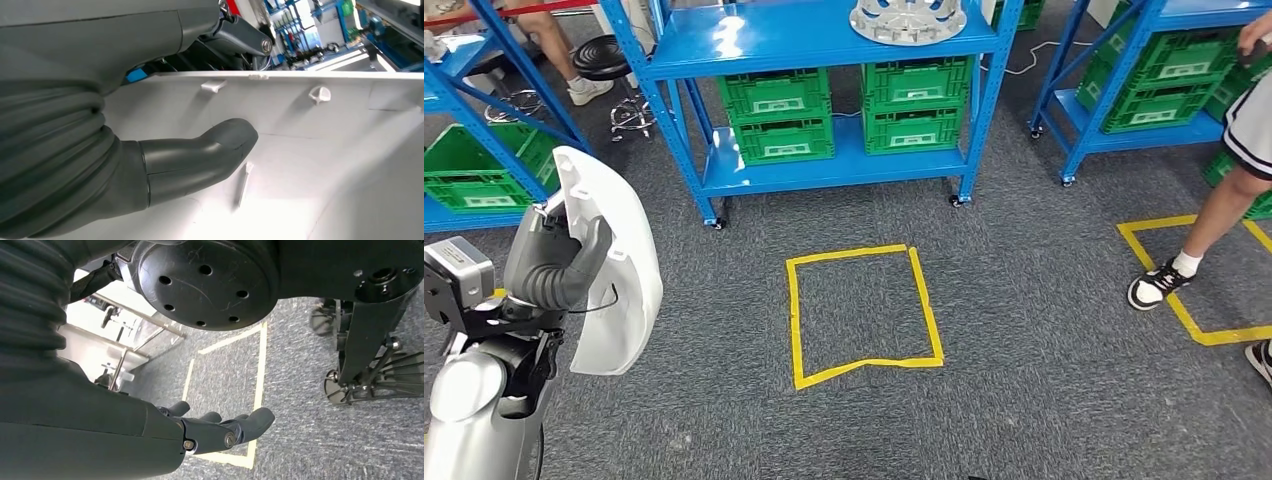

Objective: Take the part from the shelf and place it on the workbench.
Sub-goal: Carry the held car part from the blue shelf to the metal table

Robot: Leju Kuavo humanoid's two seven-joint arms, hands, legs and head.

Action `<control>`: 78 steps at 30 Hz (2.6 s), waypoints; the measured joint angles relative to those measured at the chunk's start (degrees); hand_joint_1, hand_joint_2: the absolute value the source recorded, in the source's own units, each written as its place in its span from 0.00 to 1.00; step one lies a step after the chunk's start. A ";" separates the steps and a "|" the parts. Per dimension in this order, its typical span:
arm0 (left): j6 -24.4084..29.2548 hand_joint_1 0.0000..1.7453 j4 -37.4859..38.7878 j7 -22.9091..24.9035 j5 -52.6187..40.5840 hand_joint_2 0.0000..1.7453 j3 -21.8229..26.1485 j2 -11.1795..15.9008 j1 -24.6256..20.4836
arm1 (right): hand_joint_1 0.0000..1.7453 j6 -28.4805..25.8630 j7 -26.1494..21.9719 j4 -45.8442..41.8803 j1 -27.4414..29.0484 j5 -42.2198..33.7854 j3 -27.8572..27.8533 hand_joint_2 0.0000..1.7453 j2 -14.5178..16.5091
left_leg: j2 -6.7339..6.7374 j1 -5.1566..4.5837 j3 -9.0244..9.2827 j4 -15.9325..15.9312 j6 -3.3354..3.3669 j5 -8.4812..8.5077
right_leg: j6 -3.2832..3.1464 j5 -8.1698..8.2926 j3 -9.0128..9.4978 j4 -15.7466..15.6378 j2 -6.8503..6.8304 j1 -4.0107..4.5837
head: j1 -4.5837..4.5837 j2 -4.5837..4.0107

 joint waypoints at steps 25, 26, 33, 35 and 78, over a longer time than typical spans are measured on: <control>-0.87 1.00 0.27 -0.03 -0.66 1.00 0.60 0.32 -0.92 | 0.00 3.10 -1.63 -0.01 -0.19 1.89 0.48 1.00 -0.27 | -5.07 -0.78 6.44 -15.37 1.89 7.80 | 0.26 -0.27 1.59 -0.77 3.19 0.63 | -0.11 0.00; -0.89 1.00 0.27 -0.16 -0.62 1.00 0.70 0.53 -0.91 | 0.00 3.24 -1.59 -0.01 -0.18 2.05 0.51 1.00 -0.27 | -4.05 -0.85 5.65 -13.84 1.57 6.80 | -0.02 -0.07 1.65 -1.07 2.60 0.42 | -0.32 0.00; -0.58 1.00 -0.22 -1.05 -0.55 1.00 1.70 1.52 1.61 | 0.00 4.06 -1.40 -0.02 0.02 2.96 0.80 1.00 -0.32 | 0.36 0.55 2.87 -6.70 -0.33 4.99 | 0.05 -0.17 1.64 -1.08 -1.52 0.04 | -0.76 0.00; -0.42 1.00 -0.82 -1.29 -0.56 1.00 2.23 1.68 2.05 | 0.00 4.18 -1.41 -0.02 -0.07 3.21 0.89 1.00 -0.37 | 2.01 0.36 6.80 -14.28 -0.06 7.56 | 0.79 -0.41 1.76 -0.86 -2.43 0.11 | -0.81 0.00; -0.56 1.00 3.08 -1.04 -1.73 1.00 0.25 0.26 -2.40 | 0.00 4.51 -2.25 -0.02 -0.14 2.85 1.24 1.00 0.34 | -2.61 -0.24 6.26 -15.95 3.29 8.99 | 2.06 -6.07 -5.49 13.99 1.46 0.79 | -0.43 0.00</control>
